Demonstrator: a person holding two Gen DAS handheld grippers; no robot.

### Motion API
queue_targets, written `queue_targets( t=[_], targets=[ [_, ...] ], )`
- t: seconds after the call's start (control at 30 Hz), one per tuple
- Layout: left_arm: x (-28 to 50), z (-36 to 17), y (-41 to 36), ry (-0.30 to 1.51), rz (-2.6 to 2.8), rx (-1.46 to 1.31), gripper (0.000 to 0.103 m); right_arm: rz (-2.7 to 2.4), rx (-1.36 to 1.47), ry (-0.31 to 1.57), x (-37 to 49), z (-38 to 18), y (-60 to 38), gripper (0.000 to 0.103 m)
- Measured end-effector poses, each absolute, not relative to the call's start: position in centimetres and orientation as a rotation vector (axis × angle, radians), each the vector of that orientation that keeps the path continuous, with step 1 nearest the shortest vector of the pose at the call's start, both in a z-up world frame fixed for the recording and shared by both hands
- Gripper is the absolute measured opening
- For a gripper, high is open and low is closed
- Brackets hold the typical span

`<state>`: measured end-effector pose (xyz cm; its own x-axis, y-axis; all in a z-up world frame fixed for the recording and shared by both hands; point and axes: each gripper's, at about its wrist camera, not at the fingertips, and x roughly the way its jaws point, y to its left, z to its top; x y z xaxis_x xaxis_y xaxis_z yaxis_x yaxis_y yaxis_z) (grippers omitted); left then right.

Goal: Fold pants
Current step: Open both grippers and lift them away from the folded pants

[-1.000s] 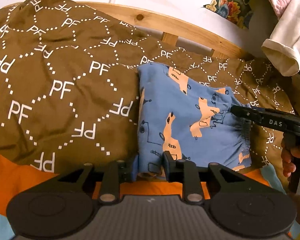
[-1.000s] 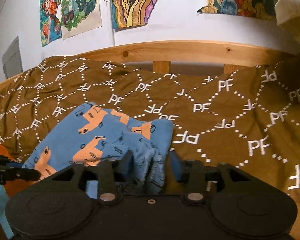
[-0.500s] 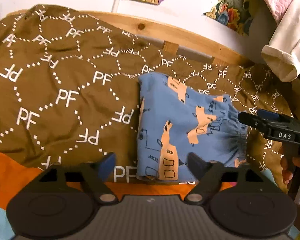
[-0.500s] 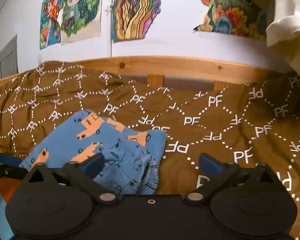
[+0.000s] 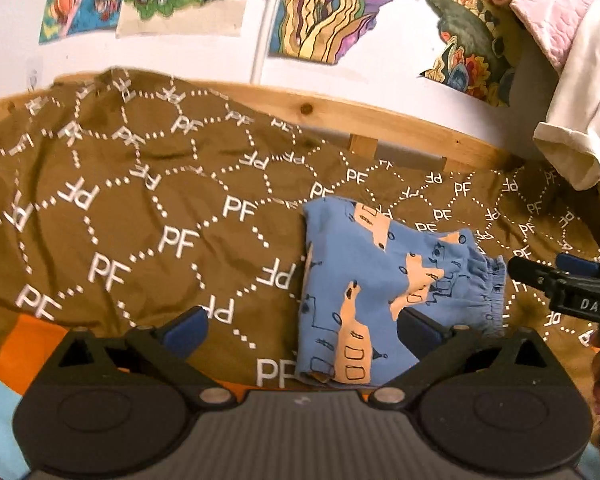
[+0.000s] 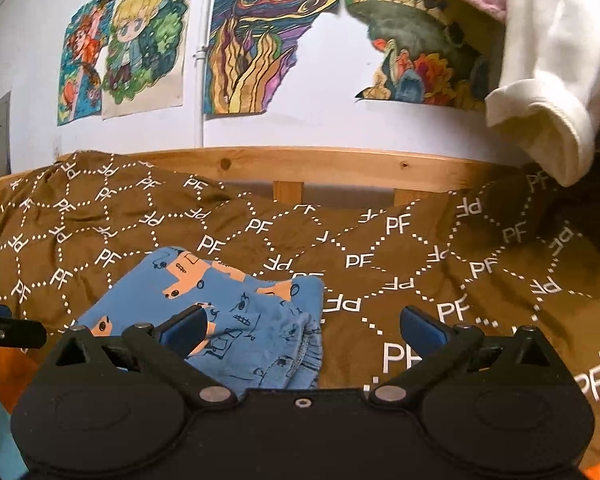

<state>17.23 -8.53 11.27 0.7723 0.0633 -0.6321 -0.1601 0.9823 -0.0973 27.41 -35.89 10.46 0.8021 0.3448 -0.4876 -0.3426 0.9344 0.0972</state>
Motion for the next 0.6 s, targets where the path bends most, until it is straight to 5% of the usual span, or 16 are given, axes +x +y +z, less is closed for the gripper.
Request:
queue_targets(
  t=[0.6],
  targets=[
    [13.4, 12.5, -9.9, 0.658, 0.132, -0.083, 0.103, 0.298, 0.016, 0.458, 21.1, 12.0, -36.4, 0.102]
  ],
)
